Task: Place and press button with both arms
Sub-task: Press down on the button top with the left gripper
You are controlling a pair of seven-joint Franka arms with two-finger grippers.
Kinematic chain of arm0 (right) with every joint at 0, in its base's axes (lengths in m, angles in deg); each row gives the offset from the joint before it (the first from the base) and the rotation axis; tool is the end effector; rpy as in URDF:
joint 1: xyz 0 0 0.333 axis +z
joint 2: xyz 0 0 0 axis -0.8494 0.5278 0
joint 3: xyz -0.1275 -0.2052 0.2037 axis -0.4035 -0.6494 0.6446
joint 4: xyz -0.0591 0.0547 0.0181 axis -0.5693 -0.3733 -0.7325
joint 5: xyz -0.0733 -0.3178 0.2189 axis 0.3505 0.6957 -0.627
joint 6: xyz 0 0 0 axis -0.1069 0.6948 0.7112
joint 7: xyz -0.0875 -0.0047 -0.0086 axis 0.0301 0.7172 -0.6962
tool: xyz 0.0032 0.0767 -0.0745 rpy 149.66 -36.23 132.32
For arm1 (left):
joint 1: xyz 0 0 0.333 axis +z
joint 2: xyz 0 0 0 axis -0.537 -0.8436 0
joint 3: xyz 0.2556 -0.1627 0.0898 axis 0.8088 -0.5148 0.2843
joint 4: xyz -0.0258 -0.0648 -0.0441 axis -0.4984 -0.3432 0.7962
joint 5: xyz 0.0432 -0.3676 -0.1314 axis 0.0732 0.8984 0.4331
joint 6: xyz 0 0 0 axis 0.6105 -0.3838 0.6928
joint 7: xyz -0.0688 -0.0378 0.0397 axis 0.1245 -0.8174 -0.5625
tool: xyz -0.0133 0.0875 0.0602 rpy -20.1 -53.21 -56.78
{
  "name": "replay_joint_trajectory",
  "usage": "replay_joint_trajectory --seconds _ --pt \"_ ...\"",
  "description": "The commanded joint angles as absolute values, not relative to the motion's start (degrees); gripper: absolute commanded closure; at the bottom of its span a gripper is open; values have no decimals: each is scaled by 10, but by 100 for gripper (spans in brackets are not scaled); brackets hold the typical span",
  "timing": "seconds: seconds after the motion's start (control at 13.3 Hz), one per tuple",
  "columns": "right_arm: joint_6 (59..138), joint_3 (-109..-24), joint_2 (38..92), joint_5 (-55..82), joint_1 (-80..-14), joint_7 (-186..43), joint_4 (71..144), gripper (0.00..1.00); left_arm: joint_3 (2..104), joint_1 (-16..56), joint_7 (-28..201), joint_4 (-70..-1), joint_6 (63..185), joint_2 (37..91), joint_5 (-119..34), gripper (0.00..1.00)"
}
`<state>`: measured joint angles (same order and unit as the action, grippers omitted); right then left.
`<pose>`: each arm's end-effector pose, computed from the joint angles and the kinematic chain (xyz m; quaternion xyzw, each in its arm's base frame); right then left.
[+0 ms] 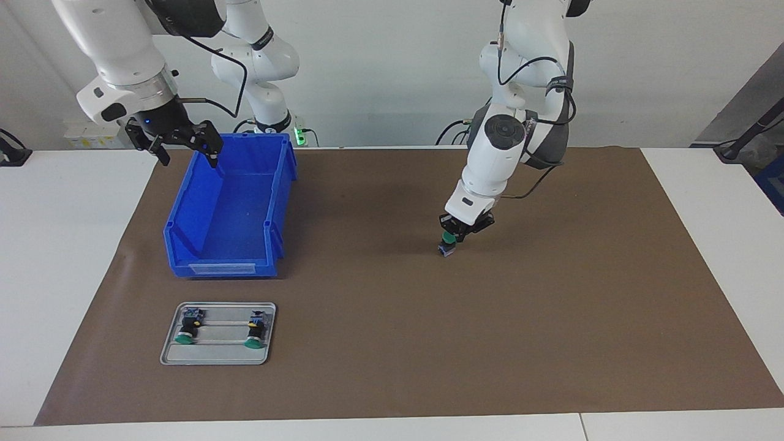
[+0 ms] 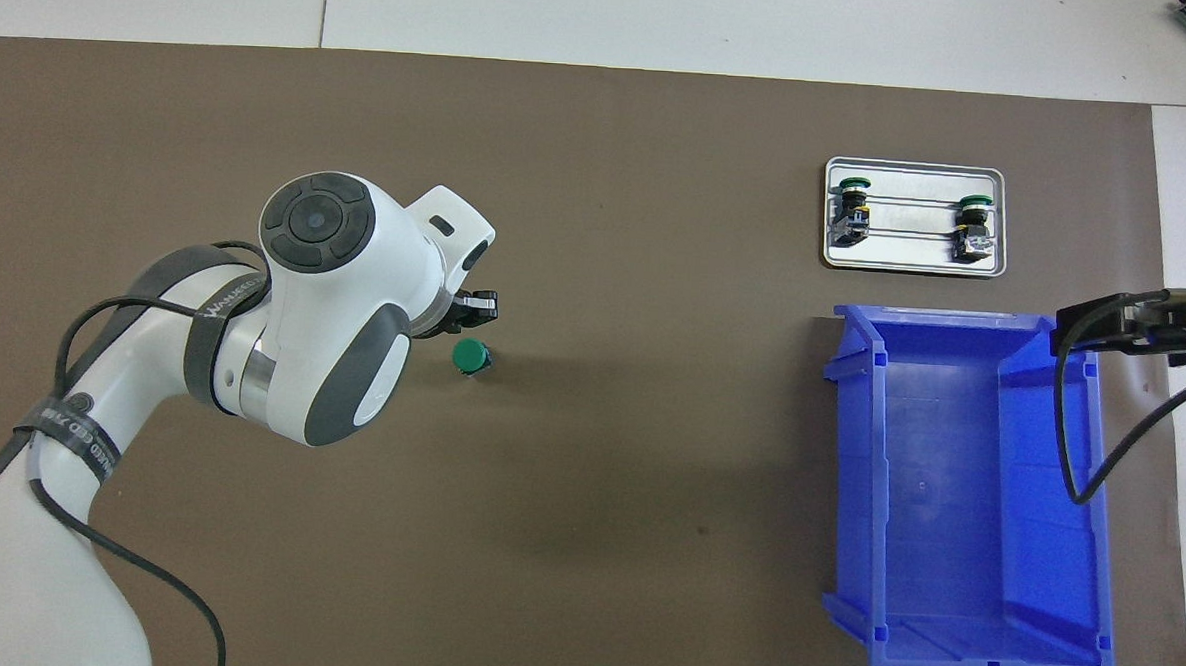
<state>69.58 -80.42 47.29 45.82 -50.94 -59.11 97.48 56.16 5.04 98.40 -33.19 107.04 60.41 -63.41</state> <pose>0.5372 -0.0037 0.6193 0.9991 -0.0347 -0.0194 0.0139 0.5455 -0.2869 0.3969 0.9993 0.0161 -0.0040 0.0343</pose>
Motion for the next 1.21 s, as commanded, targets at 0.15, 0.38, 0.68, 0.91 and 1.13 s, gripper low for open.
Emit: replay_joint_trajectory --seconds 0.15,0.38,0.68,0.91,1.13 --pt "688 -801 466 450 -514 -604 976 0 568 35 1004 -364 1110 600 -648 100" --pt "688 -801 466 450 -514 -604 976 0 568 32 1012 -385 1132 593 -648 100" --pt "688 -801 466 450 -514 -604 976 0 568 23 1011 -421 1175 592 -648 100" --pt "689 -801 466 450 -514 -604 976 0 570 25 1010 -381 1127 594 -648 100" --pt "688 -801 466 450 -514 -604 976 0 575 36 1007 -273 1005 599 -647 100"
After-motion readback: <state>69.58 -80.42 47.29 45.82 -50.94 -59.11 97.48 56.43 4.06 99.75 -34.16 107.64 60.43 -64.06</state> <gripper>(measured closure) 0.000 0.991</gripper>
